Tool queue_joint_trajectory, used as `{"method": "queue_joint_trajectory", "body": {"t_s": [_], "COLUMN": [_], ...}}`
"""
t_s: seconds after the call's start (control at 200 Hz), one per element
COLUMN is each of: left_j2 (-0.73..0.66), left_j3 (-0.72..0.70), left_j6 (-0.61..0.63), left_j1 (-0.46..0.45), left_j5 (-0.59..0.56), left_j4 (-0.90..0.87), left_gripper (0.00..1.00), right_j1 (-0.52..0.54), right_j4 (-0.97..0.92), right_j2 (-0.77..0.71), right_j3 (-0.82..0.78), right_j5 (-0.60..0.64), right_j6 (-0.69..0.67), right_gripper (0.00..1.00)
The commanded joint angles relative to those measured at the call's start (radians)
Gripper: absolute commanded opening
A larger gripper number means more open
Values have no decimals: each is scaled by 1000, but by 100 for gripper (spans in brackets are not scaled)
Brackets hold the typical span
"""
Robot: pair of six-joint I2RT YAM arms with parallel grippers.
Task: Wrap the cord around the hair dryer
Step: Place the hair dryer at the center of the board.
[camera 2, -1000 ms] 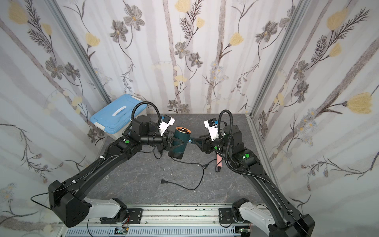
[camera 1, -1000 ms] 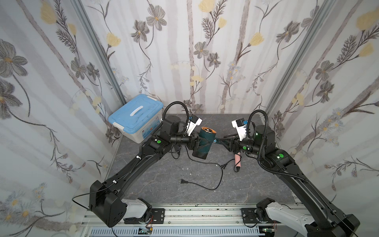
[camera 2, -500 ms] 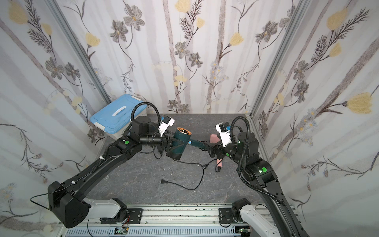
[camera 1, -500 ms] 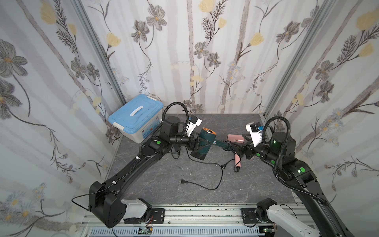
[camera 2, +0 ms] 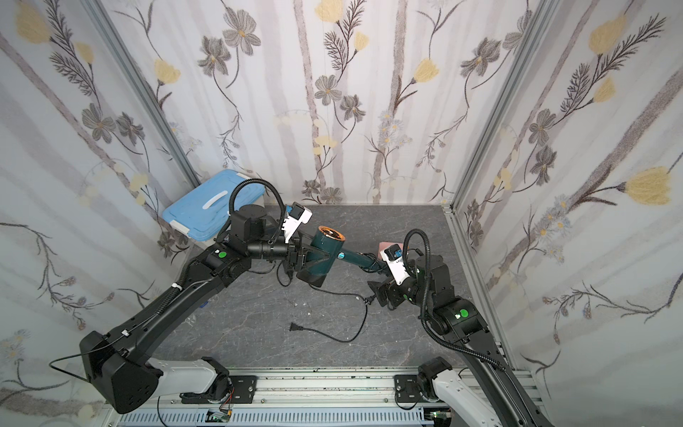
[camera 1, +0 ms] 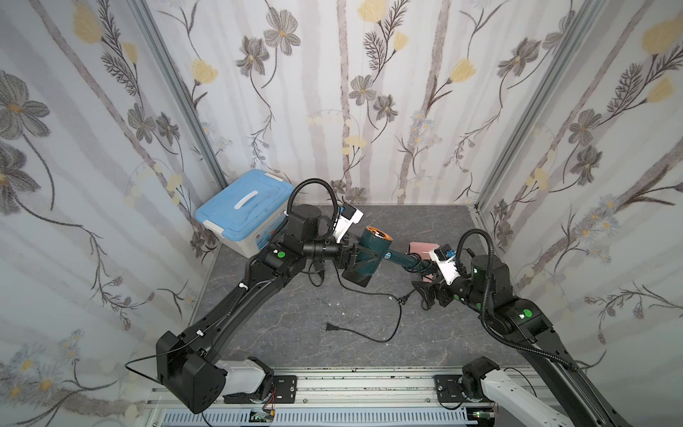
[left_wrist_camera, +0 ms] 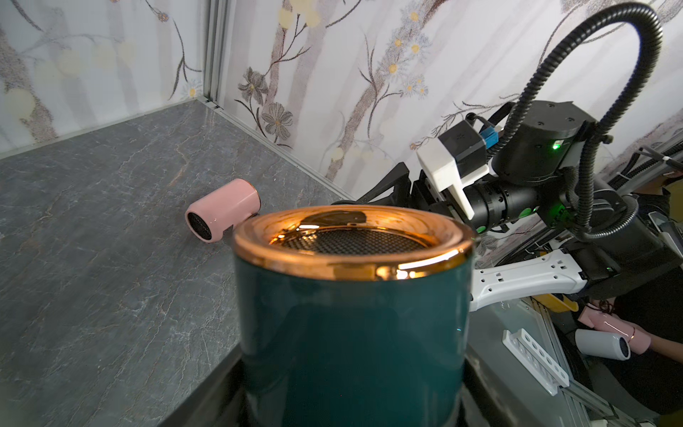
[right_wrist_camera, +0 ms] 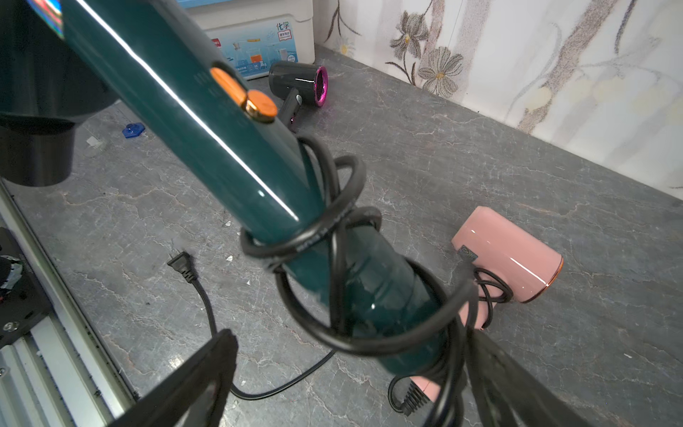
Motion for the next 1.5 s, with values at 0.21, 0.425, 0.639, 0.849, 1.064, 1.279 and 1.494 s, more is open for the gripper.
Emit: {"method": "queue_joint_trajectory", "body": {"t_s": [0.21,0.425,0.639,0.849,1.064,1.279,1.494], "left_j2": [-6,9,52,70,79,88,167], "left_j3": [20,39,72,73,77,58,52], "left_j6": [34,52,98,123,56,-28,-100], "left_j1": [-1,0,-2,1,33,106,169], "left_j5": [79,100,132,65,-70,-149,-195], "left_j4": [17,-9,-83,-107,-28,95,165], "left_gripper": [0,0,0,0,44,73,100], "right_j1": [67,83,107,99,-2,-43,-40], "right_j4": [167,146,176,217,353,529,668], "right_j2": [87,145,169,208,283,483,616], "right_j3": [15,38,30,8,-14,42,55], "right_j5": [102,-3,-91,-65,-167,-289,-320], "right_j6": [-160,-178,-175,-122,-16,83,148], "right_gripper": [88,46,18,0,0,0,0]}}
